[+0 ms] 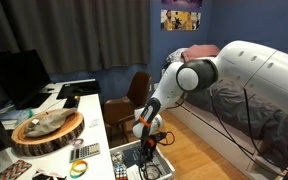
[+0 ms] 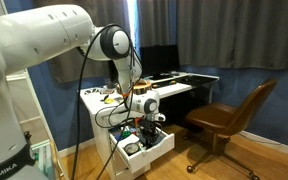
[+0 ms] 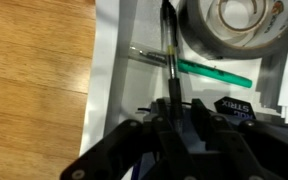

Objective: Remove a pen from the drawer and put it on the table

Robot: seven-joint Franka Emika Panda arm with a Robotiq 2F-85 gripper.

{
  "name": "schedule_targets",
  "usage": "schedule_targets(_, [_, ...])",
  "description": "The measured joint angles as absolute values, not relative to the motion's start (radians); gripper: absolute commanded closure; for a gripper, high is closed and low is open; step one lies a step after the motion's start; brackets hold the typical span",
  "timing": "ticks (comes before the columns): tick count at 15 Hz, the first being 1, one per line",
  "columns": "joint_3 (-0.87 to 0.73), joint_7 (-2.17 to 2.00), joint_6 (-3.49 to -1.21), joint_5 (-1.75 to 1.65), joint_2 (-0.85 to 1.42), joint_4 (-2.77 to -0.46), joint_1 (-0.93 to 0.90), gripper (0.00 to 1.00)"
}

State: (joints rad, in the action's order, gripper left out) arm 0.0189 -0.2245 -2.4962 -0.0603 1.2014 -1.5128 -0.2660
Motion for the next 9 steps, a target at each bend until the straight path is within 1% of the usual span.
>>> schedule_targets(1, [0.019, -0.225, -2.49, -0.06, 1.207, -1.504, -0.266, 1.0])
schedule_targets(2, [0.019, -0.225, -2.483, -0.06, 1.213, -1.496, -0.266, 1.0])
schedule_targets(3, [0.019, -0.225, -2.474, -0.06, 1.218, -1.487, -0.266, 0.96])
schedule_targets(9, [0.019, -0.224, -2.467, -0.061, 1.214, -1.474, -0.272, 0.97])
